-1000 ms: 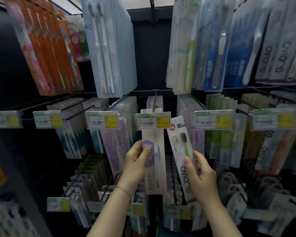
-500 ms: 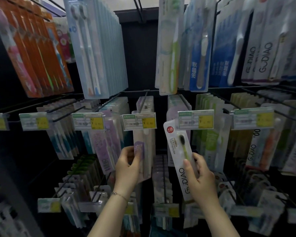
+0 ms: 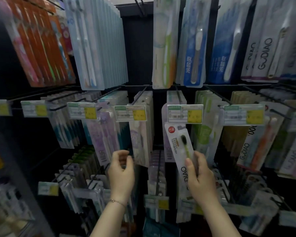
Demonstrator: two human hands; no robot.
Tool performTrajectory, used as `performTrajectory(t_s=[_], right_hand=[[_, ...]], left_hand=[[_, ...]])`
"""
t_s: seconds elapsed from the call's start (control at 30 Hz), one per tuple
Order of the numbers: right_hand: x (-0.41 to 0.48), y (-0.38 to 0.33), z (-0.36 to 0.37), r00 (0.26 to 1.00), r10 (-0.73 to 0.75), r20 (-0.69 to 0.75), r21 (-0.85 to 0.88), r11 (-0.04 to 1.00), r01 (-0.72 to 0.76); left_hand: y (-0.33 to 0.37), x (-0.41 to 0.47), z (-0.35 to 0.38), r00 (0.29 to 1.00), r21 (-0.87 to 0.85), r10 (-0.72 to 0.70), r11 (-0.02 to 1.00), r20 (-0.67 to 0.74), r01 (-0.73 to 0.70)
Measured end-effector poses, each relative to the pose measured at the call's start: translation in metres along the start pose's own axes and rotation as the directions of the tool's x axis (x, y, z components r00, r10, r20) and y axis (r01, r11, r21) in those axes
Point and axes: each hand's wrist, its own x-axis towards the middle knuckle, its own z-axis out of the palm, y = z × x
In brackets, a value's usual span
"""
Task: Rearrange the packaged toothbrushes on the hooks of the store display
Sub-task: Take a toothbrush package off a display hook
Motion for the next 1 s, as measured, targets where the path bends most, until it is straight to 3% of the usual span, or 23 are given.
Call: performTrajectory(t_s=[0.1, 0.2, 0.3, 0.5, 0.7, 1.0], right_hand=[[0.001, 0.000, -0.003, 1.000, 0.002, -0.008, 0.022, 1.000, -0.002], [0.001, 0.002, -0.008, 1.000, -0.001, -0.031, 0.020, 1.000, 0.002], [0.002, 0.003, -0.018, 0.999, -0.005, -0.046, -0.002, 1.000, 0.005], [0.002, 0.010, -0.036, 0.998, 0.002, -0.060, -0.020, 1.000, -0.003], [0.004, 0.026, -0.042, 0.998, 0.007, -0.062, -0.029, 1.000, -0.008], [0.002, 0.031, -0.045, 0.997, 0.010, -0.074, -0.019, 1.000, -0.012]], left_hand=[[0.015, 0.003, 0.018, 0.984, 0.020, 0.055, 0.998, 0.171, -0.060], [0.029, 0.016, 0.048, 0.935, 0.057, -0.002, 0.998, 0.356, -0.020], [0.033, 0.026, 0.078, 0.901, 0.075, -0.026, 0.997, 0.434, -0.007], [0.039, 0.034, 0.107, 0.951, -0.054, -0.003, 0.998, 0.309, 0.020], [0.041, 0.027, 0.110, 0.941, -0.210, 0.039, 0.977, 0.335, 0.034], [0.041, 0.026, 0.105, 0.934, -0.349, -0.123, 0.905, 0.336, 0.245]])
